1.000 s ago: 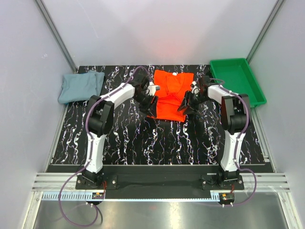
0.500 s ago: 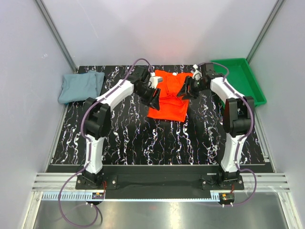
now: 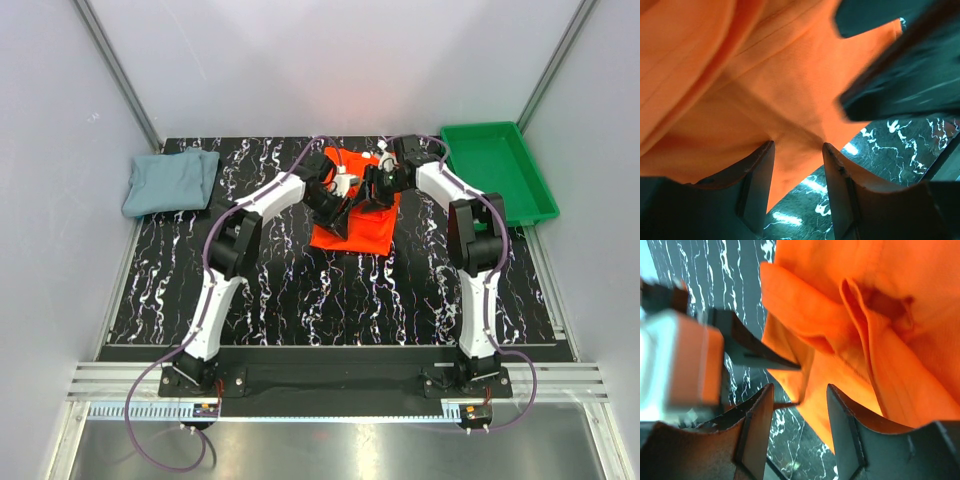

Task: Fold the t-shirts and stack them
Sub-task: Fold the tshirt

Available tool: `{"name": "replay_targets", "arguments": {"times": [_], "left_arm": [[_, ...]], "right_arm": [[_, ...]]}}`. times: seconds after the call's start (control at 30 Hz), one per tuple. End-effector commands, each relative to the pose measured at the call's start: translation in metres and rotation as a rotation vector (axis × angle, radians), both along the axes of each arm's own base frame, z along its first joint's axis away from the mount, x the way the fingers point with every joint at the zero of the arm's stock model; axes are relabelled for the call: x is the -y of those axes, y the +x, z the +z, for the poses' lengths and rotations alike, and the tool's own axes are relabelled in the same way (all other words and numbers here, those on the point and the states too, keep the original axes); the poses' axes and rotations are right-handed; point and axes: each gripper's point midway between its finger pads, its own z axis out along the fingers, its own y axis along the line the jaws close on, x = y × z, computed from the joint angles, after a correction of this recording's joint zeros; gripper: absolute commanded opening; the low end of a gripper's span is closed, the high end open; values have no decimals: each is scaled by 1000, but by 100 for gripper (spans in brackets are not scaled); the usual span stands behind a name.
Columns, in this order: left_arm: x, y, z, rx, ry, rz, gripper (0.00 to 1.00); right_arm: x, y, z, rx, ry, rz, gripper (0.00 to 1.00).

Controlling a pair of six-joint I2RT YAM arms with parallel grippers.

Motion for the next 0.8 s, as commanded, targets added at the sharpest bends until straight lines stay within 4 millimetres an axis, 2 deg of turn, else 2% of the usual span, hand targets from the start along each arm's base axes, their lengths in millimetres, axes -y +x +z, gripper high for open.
{"name": "replay_targets", "arguments": {"times": [0.0,0.23,0.4,0.53,0.63,0.77], "left_arm": [[8,4,11,42,-27,-17,49],[5,-4,10,21,-19,-12,49],[1,-16,4,6,7,-23,49],[0,-23,5,8,16,-37,49],[1,-28,8,8,15,-48,48],[4,-31,13,19,10,-58,48]], "right_arm": [[-7,20,7,67,7,1,54],[-5,48,-18,85,-47,-27,54],[-6,77,-20,143,-62,-49,54],[-5,99,-3,210,-53,-74,55],[0,118,25,292,-42,-103,56],[3,119,49,339,-37,-105,56]]}}
